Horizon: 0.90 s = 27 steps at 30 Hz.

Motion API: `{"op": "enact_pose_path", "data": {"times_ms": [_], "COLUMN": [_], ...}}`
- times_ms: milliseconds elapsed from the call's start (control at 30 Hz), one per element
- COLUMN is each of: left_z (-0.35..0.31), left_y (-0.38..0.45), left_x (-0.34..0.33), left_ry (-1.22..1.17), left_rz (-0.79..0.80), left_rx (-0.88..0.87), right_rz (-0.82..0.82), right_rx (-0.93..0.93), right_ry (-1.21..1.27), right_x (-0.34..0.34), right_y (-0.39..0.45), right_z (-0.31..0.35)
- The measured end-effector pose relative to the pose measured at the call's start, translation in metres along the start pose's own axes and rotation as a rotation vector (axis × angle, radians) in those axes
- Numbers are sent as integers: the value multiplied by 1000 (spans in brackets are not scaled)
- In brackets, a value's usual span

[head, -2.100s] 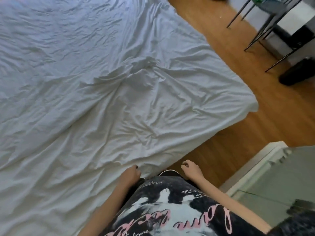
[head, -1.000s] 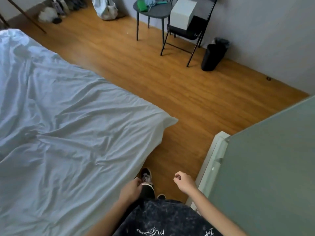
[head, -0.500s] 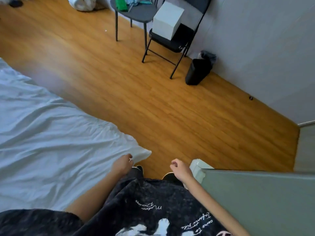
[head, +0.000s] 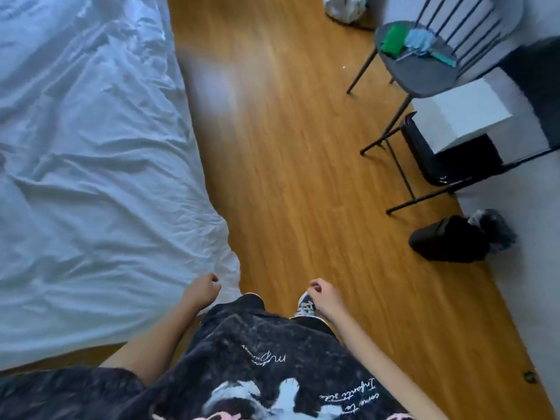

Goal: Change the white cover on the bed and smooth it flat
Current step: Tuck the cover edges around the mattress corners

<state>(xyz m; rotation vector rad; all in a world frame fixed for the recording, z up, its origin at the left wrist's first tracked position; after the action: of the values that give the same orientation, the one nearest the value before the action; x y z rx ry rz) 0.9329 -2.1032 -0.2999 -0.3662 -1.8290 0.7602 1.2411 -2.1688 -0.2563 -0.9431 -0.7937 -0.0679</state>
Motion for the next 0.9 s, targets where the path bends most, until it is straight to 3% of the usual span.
{"op": "enact_pose_path", "data": {"times_ms": [167, 400, 667, 900], "left_z": [-62, -161, -278, -359], "left_y": [13, 74, 214, 332], "left_x": [15, 34, 125, 245], "left_ry": [-261, -249, -248, -242], "left_rz": [-117, -71, -11, -71], "left_rx": [173, 147, 46, -37], "right_rz": [56, 113, 109, 42], "right_rx": [100, 175, 178, 228], "right_ry": [-132, -291, -269, -174], "right_x": [81, 138, 216, 274], "right_y": [79, 183, 289, 396], "right_z": [13, 72, 209, 353]}}
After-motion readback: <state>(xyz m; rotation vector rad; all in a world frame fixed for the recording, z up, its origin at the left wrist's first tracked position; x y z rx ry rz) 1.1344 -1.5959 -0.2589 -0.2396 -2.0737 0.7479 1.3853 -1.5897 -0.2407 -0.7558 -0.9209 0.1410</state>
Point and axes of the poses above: each hand's wrist, its own y-axis towards the middle knuckle, its own x-axis out of the back of the hand, z = x × y, the point moved 5 cm from there along y, towards the middle knuckle, and after that the axes turned 12 degrees about -z, right-handed, at the moved point
